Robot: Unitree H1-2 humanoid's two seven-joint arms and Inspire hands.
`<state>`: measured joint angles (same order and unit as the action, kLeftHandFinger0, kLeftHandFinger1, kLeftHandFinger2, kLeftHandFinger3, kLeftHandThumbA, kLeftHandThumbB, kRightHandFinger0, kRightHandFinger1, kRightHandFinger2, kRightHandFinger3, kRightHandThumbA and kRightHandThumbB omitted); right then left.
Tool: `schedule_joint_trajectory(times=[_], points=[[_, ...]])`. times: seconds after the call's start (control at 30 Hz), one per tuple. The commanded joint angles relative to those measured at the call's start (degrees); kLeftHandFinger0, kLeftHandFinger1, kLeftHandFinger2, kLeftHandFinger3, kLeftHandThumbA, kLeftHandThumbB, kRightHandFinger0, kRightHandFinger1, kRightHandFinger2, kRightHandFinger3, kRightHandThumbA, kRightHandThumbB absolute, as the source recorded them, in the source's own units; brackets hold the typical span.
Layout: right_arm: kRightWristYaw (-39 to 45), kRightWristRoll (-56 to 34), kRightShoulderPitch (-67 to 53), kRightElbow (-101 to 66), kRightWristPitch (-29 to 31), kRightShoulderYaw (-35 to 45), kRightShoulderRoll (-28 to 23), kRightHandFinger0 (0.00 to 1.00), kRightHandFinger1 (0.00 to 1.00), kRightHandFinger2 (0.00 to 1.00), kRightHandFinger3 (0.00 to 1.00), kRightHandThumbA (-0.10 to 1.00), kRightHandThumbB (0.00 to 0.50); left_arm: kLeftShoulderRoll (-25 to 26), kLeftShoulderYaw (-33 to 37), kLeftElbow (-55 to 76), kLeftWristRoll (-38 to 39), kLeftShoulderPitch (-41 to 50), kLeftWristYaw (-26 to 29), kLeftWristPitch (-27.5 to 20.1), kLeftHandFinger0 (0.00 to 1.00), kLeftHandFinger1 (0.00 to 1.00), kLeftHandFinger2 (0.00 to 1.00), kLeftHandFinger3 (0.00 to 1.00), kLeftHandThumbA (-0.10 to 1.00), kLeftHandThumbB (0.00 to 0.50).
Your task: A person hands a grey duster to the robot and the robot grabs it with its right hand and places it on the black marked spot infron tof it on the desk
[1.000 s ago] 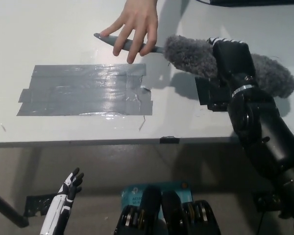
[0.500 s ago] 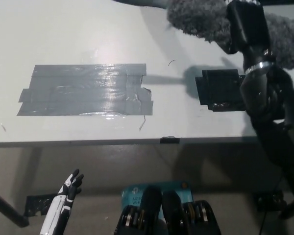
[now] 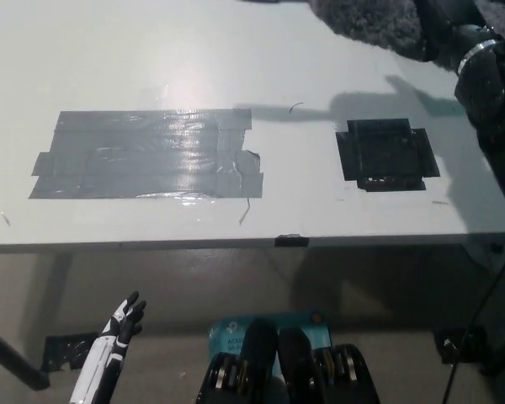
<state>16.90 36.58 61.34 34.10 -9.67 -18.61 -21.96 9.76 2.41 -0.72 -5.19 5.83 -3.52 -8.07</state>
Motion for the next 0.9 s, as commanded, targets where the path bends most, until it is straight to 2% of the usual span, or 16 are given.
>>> schedule_joint_trajectory(times=[0.0,0.1,0.17,0.23,0.27,0.3,0.33,0.4,0.43,0.5,0.57,0.67,0.73,0.8,0.87], points=[[10.7,-3.2,8.8,7.0,0.4,-1.3,-2.7,0.25,0.71,0.95,0.94,-0.10,0.200,1.1,-0.5,2.2,0.1,-0.6,-0.6,-0.7,1.00,1.00,1.00,1.00,1.00,0.168],[10.6,-2.9,8.9,11.0,1.0,-2.0,-3.0,0.25,0.69,0.95,0.91,-0.10,0.199,1.4,-0.4,2.3,-0.1,-0.9,-0.9,-0.6,1.00,1.00,1.00,1.00,1.00,0.163],[10.8,-3.0,8.5,12.2,1.9,-2.5,-3.3,0.21,0.65,0.94,0.89,-0.10,0.198,1.5,-0.3,2.6,-0.4,-1.0,-0.9,-0.3,1.00,1.00,1.00,1.00,1.00,0.159],[11.9,-3.0,8.2,12.4,1.7,-2.9,-3.6,0.24,0.67,0.97,0.90,-0.10,0.194,1.7,-0.4,2.7,-0.2,-1.2,-1.0,-0.4,1.00,1.00,1.00,1.00,1.00,0.151],[15.6,-3.4,8.5,11.9,-0.4,-3.4,-3.9,0.89,1.00,1.00,1.00,0.14,0.317,1.7,-0.4,2.5,-0.1,-1.4,-1.0,-0.5,1.00,1.00,1.00,1.00,1.00,0.152],[18.6,-3.9,8.8,11.5,-2.0,-3.6,-4.0,1.00,1.00,1.00,1.00,0.17,0.314,1.7,-0.4,2.3,-0.1,-1.5,-0.9,-0.6,1.00,1.00,1.00,1.00,1.00,0.152],[23.1,-4.8,9.8,12.5,-3.7,-4.1,-3.9,1.00,1.00,1.00,1.00,0.28,0.353,1.7,-0.4,2.2,-0.2,-1.5,-0.8,-0.8,1.00,1.00,1.00,1.00,1.00,0.152],[26.5,-4.5,11.5,13.7,-3.8,-5.5,-3.9,1.00,1.00,1.00,1.00,0.45,0.488,1.7,-0.6,2.4,0.1,-1.8,-0.9,-0.5,1.00,1.00,1.00,1.00,1.00,0.150],[26.7,-4.9,11.5,13.4,-3.5,-5.5,-4.0,1.00,1.00,1.00,1.00,0.52,0.500,1.7,-0.6,2.4,0.2,-1.8,-1.0,-0.3,1.00,1.00,1.00,1.00,1.00,0.149],[27.7,-6.7,10.8,11.5,-2.8,-4.5,-4.5,1.00,1.00,1.00,1.00,0.62,0.500,1.7,-0.6,2.7,-0.1,-1.8,-0.9,0.0,1.00,1.00,1.00,1.00,1.00,0.143],[30.7,-9.7,10.9,10.1,-3.6,-2.7,-5.0,1.00,1.00,1.00,1.00,0.63,0.500,1.8,-0.8,3.4,-0.1,-2.3,-1.0,1.1,1.00,1.00,1.00,1.00,0.97,0.127],[35.6,-13.0,11.8,9.7,-5.5,-1.1,-5.6,1.00,1.00,1.00,1.00,0.66,0.500,1.7,-0.9,3.9,0.5,-2.7,-1.2,2.1,1.00,1.00,1.00,1.00,0.94,0.139],[39.6,-16.3,12.2,8.3,-7.5,0.6,-6.1,1.00,1.00,1.00,1.00,0.65,0.500,1.9,-0.8,3.7,0.5,-3.0,-1.5,1.9,1.00,1.00,1.00,1.00,0.93,0.129],[43.8,-19.1,13.1,5.5,-7.7,1.6,-7.4,1.00,1.00,1.00,1.00,0.72,0.500,2.1,-0.7,3.3,0.5,-3.4,-1.6,1.7,1.00,1.00,1.00,1.00,0.93,0.129],[44.3,-21.3,13.4,3.9,-8.5,3.7,-7.9,1.00,1.00,1.00,1.00,0.70,0.500,2.0,-0.7,3.7,0.3,-3.4,-1.4,2.0,1.00,1.00,1.00,1.00,0.93,0.129]])
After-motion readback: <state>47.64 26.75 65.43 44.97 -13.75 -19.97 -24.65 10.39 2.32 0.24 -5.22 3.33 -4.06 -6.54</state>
